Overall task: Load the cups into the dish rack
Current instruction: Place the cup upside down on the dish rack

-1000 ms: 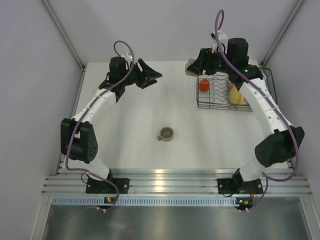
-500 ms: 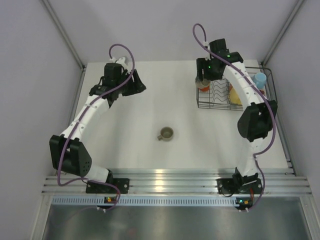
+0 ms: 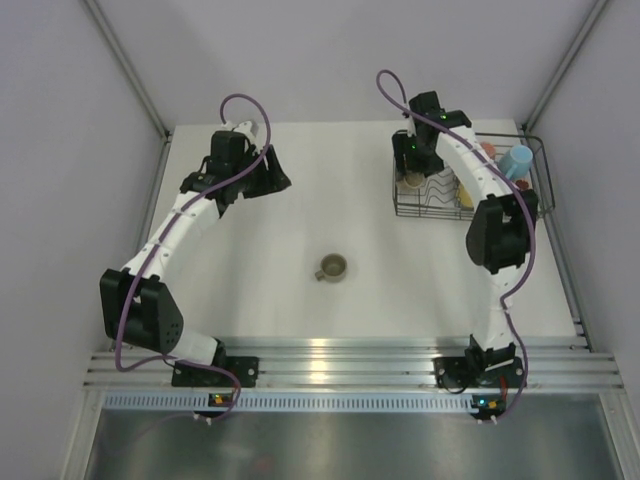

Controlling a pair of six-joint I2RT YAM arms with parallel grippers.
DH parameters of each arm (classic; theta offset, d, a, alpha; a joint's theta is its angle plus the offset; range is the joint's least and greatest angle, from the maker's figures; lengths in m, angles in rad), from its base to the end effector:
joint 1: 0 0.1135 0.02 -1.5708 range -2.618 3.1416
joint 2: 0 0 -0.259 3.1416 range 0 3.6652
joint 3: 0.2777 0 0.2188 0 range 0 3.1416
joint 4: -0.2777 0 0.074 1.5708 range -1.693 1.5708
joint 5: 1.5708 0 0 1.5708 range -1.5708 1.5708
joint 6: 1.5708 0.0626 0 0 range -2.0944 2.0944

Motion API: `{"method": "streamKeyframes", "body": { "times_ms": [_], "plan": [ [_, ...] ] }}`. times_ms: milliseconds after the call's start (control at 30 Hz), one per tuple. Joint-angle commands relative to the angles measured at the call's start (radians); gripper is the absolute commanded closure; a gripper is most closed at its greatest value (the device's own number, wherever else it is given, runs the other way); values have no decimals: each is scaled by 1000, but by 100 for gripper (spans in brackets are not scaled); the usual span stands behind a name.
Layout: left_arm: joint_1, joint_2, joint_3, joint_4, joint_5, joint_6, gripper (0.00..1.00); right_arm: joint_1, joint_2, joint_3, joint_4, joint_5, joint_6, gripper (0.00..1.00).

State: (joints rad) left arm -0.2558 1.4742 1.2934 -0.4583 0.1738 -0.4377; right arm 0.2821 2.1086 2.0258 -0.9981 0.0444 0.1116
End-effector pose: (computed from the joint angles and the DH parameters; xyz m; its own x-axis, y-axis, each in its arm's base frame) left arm 0.3085 -0.0919 0.3115 -0.6852 -0.2523 -0.6833 0.1028 0.8952 -0.4336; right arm 0.4153 0.1175 0.2578 -0.8710 -0.1366 -0.4720 -0.1620 0.9867 0.0135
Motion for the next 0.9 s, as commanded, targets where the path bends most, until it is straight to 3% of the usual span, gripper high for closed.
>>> {"method": "streamKeyframes", "body": {
  "times_ms": [0, 867],
  "plan": [
    [1, -40, 4, 4, -10, 14, 36, -6, 24, 59, -16, 25, -13, 100],
    [4, -54, 12, -14, -37, 16, 35, -9, 217, 192, -63, 133, -39, 100]
  ]
}}
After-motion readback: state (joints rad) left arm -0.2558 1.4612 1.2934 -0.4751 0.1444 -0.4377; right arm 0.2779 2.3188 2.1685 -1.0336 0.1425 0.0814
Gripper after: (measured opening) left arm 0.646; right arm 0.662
